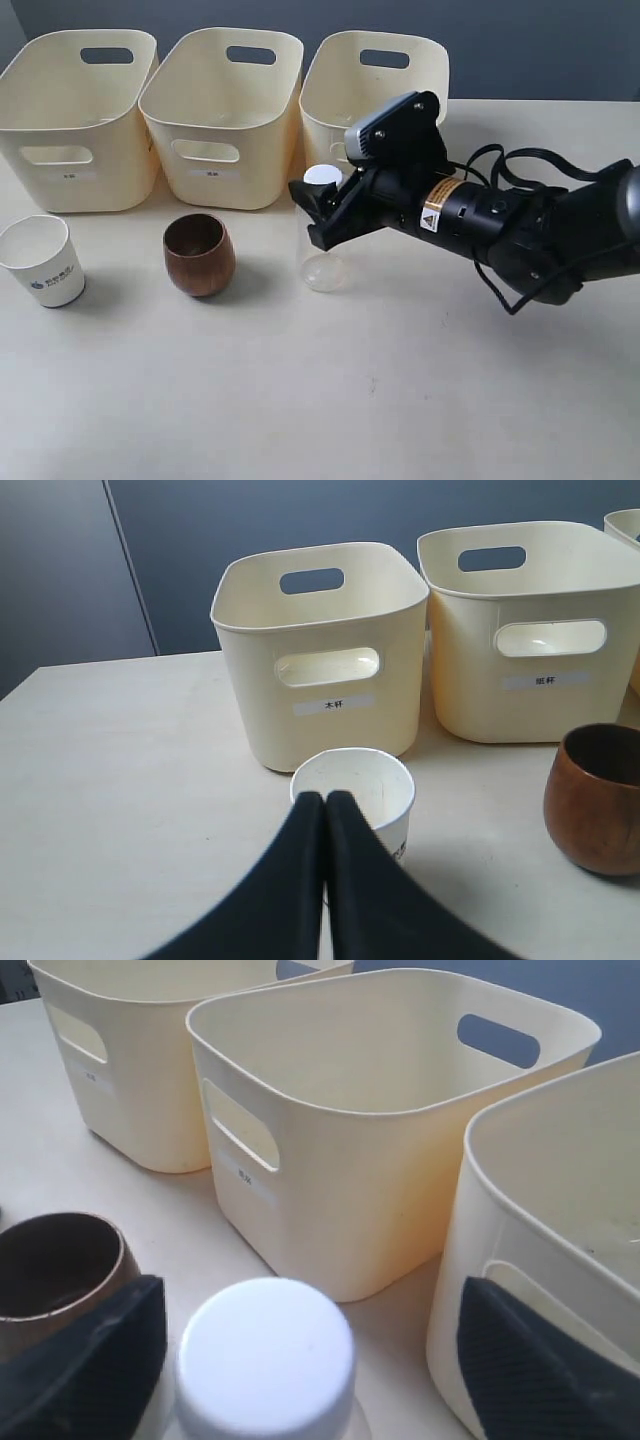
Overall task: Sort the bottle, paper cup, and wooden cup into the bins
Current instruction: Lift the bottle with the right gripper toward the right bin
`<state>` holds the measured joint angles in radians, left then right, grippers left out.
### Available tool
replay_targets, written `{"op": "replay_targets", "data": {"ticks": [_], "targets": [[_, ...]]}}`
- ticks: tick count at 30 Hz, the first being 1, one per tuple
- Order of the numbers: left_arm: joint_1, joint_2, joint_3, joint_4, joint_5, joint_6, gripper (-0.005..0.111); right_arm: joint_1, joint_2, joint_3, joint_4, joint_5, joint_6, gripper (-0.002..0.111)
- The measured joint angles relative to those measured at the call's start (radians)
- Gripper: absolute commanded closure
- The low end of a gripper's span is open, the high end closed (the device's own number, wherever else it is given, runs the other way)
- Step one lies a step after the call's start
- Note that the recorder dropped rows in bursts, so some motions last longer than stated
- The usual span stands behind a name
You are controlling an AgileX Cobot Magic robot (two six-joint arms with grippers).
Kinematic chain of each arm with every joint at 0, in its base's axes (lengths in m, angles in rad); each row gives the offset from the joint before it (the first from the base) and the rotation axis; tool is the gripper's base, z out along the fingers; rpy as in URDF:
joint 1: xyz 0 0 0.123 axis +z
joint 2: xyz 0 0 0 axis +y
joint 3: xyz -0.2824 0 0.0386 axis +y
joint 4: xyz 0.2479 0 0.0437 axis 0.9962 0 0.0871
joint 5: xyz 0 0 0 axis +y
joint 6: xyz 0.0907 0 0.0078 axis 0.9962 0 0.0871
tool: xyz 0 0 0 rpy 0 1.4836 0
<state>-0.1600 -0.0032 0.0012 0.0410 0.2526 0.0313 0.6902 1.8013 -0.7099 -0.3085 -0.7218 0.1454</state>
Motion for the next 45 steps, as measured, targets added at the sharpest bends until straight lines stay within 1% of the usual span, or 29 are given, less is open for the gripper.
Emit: {"op": "replay_targets", "data": {"ticks": [1,2,3,4,5,6,7,9,17,24,29,31,32,34,36,41,45], "targets": [[0.000,0.000,0.000,0.000,0.000,0.000,0.107,0.000,0.011,-0.011,0.000,0.000,0.000,0.040],[0.000,0.000,0.000,0.000,0.000,0.000,0.107,0.000,0.020,-0.019,0.002,0.004,0.000,0.052],[0.000,0.000,0.000,0.000,0.000,0.000,0.107,0.000,0.025,-0.027,0.004,0.014,0.000,0.060],[0.000,0.000,0.000,0.000,0.000,0.000,0.107,0.000,0.027,-0.027,0.004,0.018,0.000,0.076],[0.000,0.000,0.000,0.000,0.000,0.000,0.107,0.000,0.027,-0.027,0.004,0.025,0.000,0.088],[0.000,0.000,0.000,0.000,0.000,0.000,0.107,0.000,0.027,-0.027,0.004,0.027,0.000,0.105],[0.000,0.000,0.000,0.000,0.000,0.000,0.107,0.000,0.027,-0.029,0.004,0.030,0.000,0.107],[0.000,0.000,0.000,0.000,0.000,0.000,0.107,0.000,0.029,-0.031,0.004,0.032,0.000,0.105],[0.000,0.000,0.000,0.000,0.000,0.000,0.107,0.000,0.010,-0.031,0.004,0.034,0.000,0.106],[0.000,0.000,0.000,0.000,0.000,0.000,0.107,0.000,-0.115,-0.031,0.010,0.036,0.000,0.106],[0.000,0.000,0.000,0.000,0.000,0.000,0.107,0.000,-0.224,-0.038,0.137,0.050,-0.042,0.106],[0.000,0.000,0.000,0.000,0.000,0.000,0.107,0.000,-0.247,-0.091,0.170,0.119,-0.068,0.106],[0.000,0.000,0.000,0.000,0.000,0.000,0.107,0.000,-0.250,-0.147,0.180,0.201,-0.085,0.106],[0.000,0.000,0.000,0.000,0.000,0.000,0.107,0.000,-0.250,-0.237,0.187,0.300,-0.106,0.106],[0.000,0.000,0.000,0.000,0.000,0.000,0.107,0.000,-0.250,-0.312,0.188,0.361,-0.115,0.106],[0.000,0.000,0.000,0.000,0.000,0.000,0.107,-0.039,-0.233,-0.417,0.219,0.439,-0.121,0.106],[0.000,0.000,0.000,0.000,0.000,0.000,0.107,-0.094,-0.189,-0.445,0.240,0.464,-0.123,0.106]]}}
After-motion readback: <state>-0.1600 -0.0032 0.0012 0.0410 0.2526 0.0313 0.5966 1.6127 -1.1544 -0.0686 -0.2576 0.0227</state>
